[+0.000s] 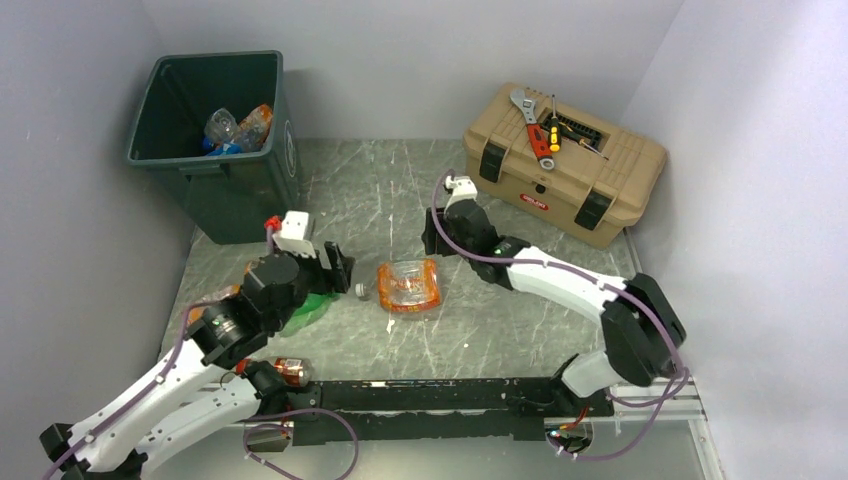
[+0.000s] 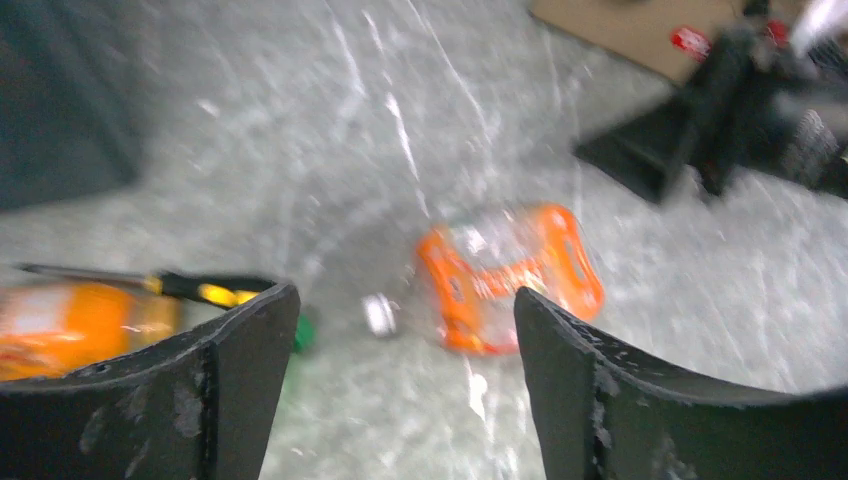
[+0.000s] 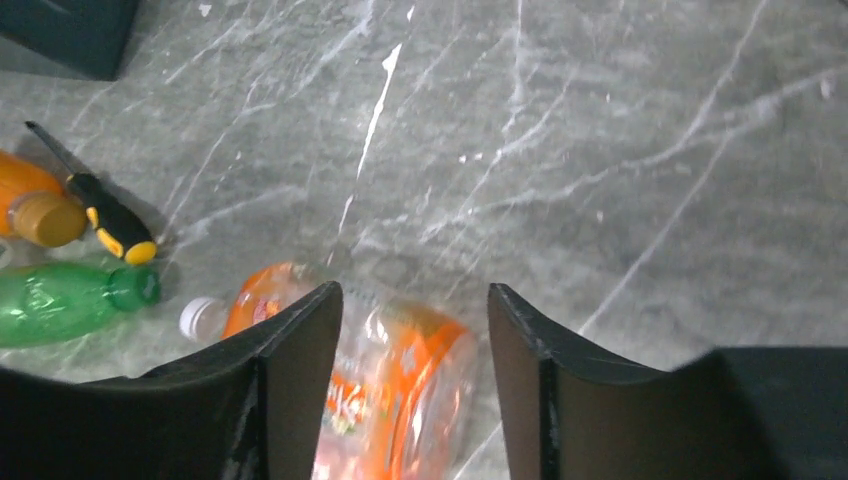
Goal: Put the plastic bottles in the bin
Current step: Move the plastic bottle to the center of the board.
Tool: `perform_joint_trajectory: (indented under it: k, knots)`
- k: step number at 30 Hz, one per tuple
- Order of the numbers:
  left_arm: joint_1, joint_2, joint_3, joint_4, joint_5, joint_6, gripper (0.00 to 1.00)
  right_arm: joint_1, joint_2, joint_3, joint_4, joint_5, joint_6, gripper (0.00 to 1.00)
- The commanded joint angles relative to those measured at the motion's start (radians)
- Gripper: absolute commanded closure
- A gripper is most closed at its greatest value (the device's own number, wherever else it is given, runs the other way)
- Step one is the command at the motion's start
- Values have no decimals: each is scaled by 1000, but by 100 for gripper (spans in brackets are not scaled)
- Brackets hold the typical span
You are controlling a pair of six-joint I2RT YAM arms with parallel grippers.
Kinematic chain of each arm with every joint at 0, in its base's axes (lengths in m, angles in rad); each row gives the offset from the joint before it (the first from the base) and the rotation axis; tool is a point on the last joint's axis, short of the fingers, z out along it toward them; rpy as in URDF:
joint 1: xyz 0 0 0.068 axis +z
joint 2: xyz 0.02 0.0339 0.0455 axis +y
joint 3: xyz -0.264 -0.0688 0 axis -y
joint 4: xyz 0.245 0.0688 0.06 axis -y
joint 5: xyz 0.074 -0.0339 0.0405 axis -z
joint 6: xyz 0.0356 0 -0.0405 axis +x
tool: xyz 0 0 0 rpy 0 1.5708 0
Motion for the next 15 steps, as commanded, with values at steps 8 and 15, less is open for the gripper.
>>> perform_joint_trajectory:
  k: [8, 15]
  knots:
    - [-97, 161, -318, 225, 427, -459, 46, -77, 429, 334, -38, -214, -206, 48]
    - [-136, 346, -328, 345, 467, -456, 48, -92, 467, 276, -6, -258, -153, 48]
